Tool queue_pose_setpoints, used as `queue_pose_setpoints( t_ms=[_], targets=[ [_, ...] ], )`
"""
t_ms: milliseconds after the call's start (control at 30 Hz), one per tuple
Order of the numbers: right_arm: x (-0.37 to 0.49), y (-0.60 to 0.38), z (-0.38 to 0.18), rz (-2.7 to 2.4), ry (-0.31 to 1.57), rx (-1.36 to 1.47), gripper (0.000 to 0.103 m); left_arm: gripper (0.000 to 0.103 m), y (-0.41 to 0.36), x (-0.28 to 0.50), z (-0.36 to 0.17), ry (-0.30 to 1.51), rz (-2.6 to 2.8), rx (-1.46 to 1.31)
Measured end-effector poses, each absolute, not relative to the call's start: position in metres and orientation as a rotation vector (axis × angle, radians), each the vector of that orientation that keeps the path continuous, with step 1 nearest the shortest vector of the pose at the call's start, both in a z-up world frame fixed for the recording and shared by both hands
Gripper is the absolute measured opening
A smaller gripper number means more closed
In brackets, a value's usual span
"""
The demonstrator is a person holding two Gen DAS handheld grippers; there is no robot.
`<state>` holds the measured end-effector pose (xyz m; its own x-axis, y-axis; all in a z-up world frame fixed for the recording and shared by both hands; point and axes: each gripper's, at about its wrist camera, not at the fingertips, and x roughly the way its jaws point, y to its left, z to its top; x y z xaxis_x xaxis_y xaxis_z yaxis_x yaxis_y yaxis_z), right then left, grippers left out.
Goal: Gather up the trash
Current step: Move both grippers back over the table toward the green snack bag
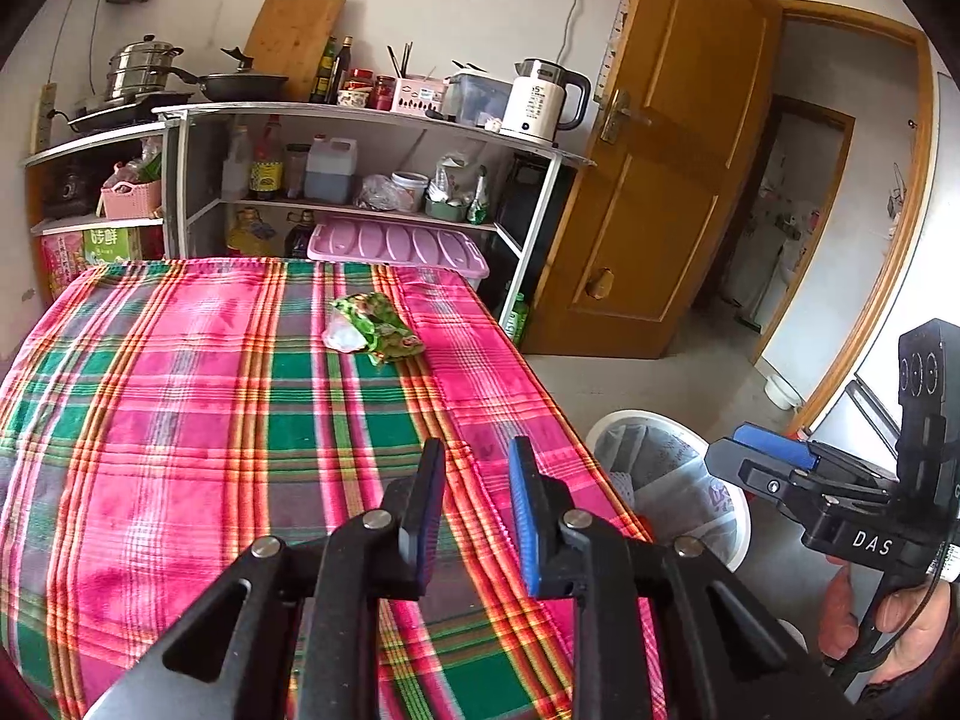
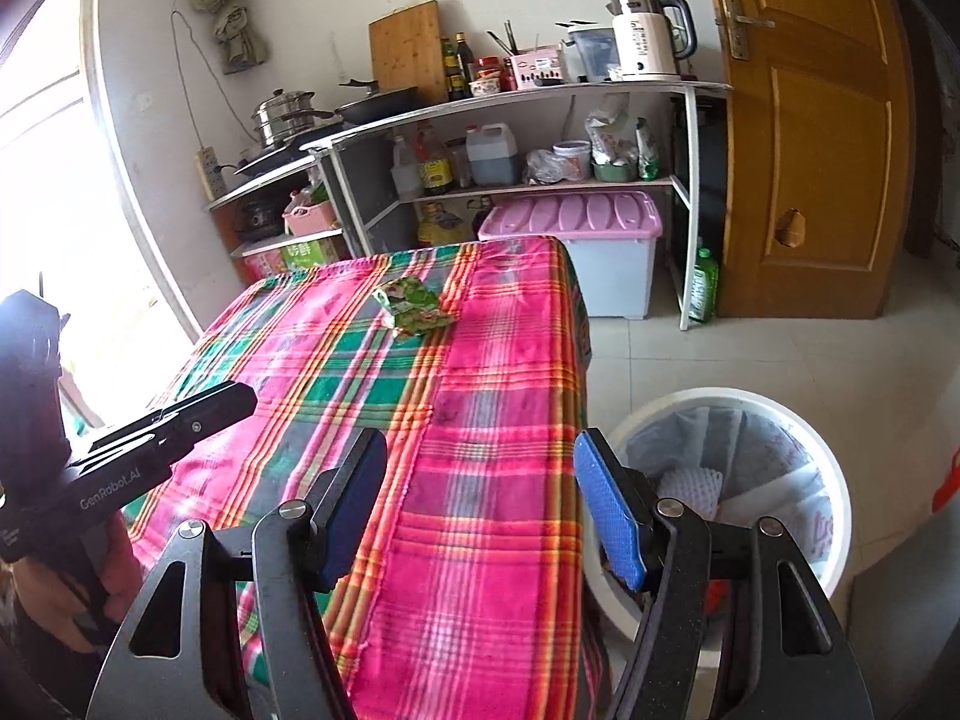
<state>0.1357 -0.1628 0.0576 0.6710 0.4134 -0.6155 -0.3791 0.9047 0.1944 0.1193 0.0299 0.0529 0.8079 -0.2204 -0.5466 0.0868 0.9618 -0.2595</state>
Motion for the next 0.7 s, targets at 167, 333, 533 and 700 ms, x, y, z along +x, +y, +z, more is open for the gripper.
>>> queue_pose_setpoints(
  t_ms=[167, 333, 533, 700],
  targets=[
    [0.144, -0.135, 0.067, 0.489, 0.699, 0.03, 0.066, 0.027, 0.056, 0.116, 0.058, 0.594, -0.124, -0.234],
    [0.155, -0.11, 0.074, 0.527, 0.682, 0.0, 0.066, 0.028, 0.079, 0.119, 0.062, 0.589, -0.097, -0.238],
    [0.181, -0.083, 0.074, 0.57, 0.674, -0.048, 0.065, 0.028, 0.102, 0.135, 0.065, 0.592, -0.084, -0.227],
    [0.212, -0.062, 0.064, 0.602, 0.696, -0.084, 0.066, 0.033, 0.116, 0.153, 0.065, 0.588, -0.056, -0.197]
  ],
)
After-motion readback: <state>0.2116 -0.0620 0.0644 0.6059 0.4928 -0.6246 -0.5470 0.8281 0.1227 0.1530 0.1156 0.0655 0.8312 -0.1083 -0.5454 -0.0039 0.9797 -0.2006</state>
